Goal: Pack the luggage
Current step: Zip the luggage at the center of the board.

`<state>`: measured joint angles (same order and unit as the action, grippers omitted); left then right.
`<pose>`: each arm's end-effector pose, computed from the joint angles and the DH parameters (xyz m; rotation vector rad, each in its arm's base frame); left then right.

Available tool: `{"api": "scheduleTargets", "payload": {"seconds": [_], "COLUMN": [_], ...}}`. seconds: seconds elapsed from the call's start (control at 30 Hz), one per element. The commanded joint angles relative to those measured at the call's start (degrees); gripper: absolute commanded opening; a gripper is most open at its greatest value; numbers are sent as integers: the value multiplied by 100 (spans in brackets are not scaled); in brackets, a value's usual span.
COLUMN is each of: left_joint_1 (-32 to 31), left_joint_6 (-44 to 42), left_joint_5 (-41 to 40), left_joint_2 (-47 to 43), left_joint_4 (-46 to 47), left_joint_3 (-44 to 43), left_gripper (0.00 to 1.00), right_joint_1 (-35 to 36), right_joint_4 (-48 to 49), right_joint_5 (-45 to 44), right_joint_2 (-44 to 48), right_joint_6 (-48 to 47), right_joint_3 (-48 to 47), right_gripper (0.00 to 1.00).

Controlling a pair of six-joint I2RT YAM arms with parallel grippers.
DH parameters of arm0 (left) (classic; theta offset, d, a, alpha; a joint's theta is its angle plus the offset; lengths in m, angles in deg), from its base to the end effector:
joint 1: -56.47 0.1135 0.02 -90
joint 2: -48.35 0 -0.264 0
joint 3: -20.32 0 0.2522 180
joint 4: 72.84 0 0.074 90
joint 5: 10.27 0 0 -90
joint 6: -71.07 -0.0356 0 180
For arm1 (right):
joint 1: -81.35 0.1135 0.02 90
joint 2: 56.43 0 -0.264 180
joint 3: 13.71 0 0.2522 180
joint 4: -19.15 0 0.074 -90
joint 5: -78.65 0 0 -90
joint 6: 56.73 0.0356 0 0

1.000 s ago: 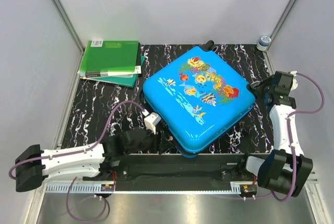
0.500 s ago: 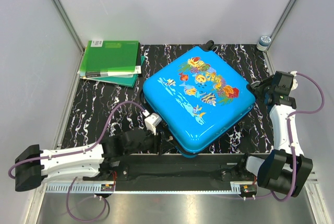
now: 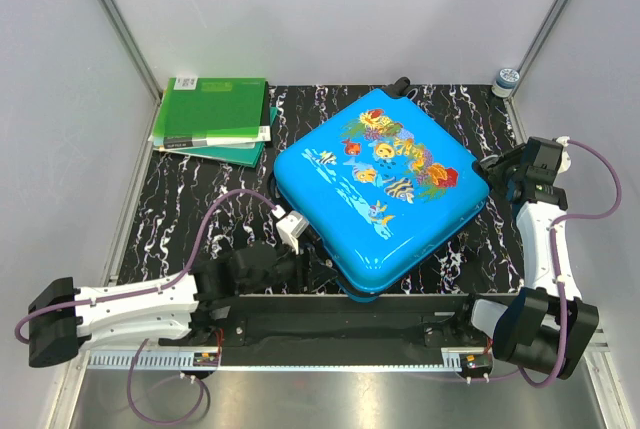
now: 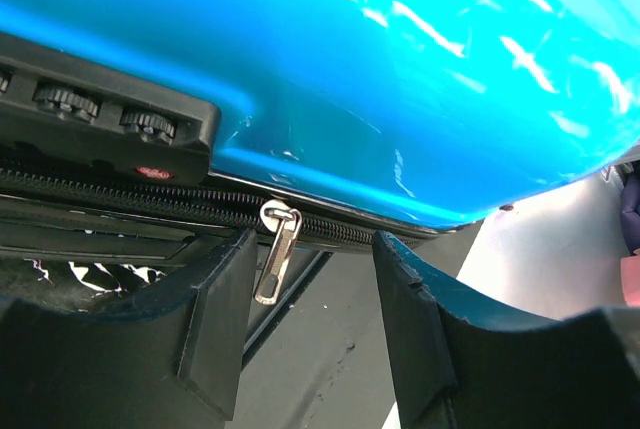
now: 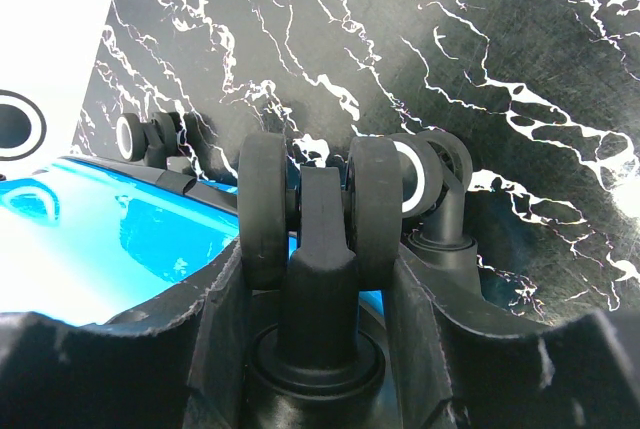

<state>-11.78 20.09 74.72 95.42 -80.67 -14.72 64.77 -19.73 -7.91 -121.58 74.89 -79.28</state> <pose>0.0732 -0.1751 0.2170 0.4672 2.0470 -1.1320 0.2374 -0.0684 0.2868 1.0695 1.9888 0.3025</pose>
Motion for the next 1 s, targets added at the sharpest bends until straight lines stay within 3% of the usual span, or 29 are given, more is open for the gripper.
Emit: {"api": "scheduleTargets", "payload": {"seconds": [0.0,0.13,0.27,0.57,0.63,0.7,0.97], "left_joint_1": [-4,-13,-4,-13,-31,-39,-48], "left_joint_6": [-36,-18,0,255,272,290,544], "left_joint_5": [-35,27,-8,88,150,176,-561], "left_joint_2": [345,496,523,522,558,593,216], "left_joint_4": [698,716,576,514,505,470,-434], "left_joint_3": [-359,-412,-447,-272,-272,-280,-219], "left_gripper": [54,52,40,29,9,0,0], "right_joint_1": [225,225,217,225,225,225,225], "right_joint_4": [-731,-739,-739,-748,-739,-739,-915], "right_joint_5": [1203,1203,1211,1194,1194,1194,747], "right_joint_2": [213,265,274,283,283,283,546], "right_joint_6": [-673,-673,-673,-665,-656,-656,-647], "right_joint_3": [163,171,180,207,206,215,110], "right_gripper": [0,0,0,0,0,0,0]}}
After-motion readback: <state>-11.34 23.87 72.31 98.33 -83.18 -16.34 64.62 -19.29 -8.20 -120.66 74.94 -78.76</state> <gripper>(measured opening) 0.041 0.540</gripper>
